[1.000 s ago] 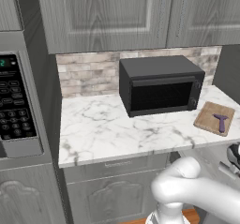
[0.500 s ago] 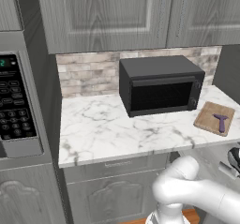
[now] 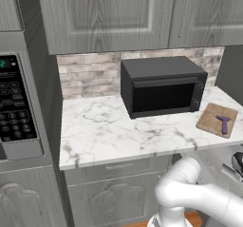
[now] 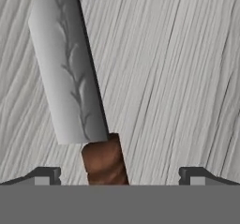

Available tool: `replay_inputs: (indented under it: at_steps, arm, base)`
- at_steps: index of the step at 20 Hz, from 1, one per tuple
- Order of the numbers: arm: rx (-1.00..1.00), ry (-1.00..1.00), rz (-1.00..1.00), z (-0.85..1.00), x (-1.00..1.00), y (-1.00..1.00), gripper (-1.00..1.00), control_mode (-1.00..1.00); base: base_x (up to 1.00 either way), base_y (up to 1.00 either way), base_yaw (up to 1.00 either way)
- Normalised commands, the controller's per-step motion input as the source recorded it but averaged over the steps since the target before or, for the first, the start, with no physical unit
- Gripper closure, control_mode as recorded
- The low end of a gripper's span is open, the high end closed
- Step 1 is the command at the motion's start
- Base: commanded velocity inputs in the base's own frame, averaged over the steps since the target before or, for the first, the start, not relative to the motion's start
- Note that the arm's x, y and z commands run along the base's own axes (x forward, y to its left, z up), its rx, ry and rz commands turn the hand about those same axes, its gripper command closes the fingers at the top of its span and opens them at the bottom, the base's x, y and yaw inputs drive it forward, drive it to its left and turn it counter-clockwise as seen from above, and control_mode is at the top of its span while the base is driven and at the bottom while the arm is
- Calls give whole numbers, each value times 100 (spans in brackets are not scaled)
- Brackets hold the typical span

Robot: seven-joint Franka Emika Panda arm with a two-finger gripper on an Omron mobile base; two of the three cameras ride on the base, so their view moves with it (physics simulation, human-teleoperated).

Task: Open the drawer on the right and place the cutting tools on the cutting board.

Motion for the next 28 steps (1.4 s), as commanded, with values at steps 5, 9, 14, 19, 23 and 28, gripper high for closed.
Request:
replay_inputs:
  at_steps: [5,9,14,19,23,28]
  arm:
    - [0,0,0,-27,-3,-4,-100,-100]
    - [0,0,0,-22,-2,0,-100,-100]
    - [0,0,0,-21,0,0,100,-100]
    - [0,2,0,-1,-1,0,100,-100]
    - [0,-1,0,0,-44,0,100,-100]
    - [2,-11,0,19,-90,-5,100,-100]
  base:
    - [0,0,0]
    - [0,0,0]
    - [0,0,0]
    - [0,0,0]
    - [0,0,0]
    - [0,0,0]
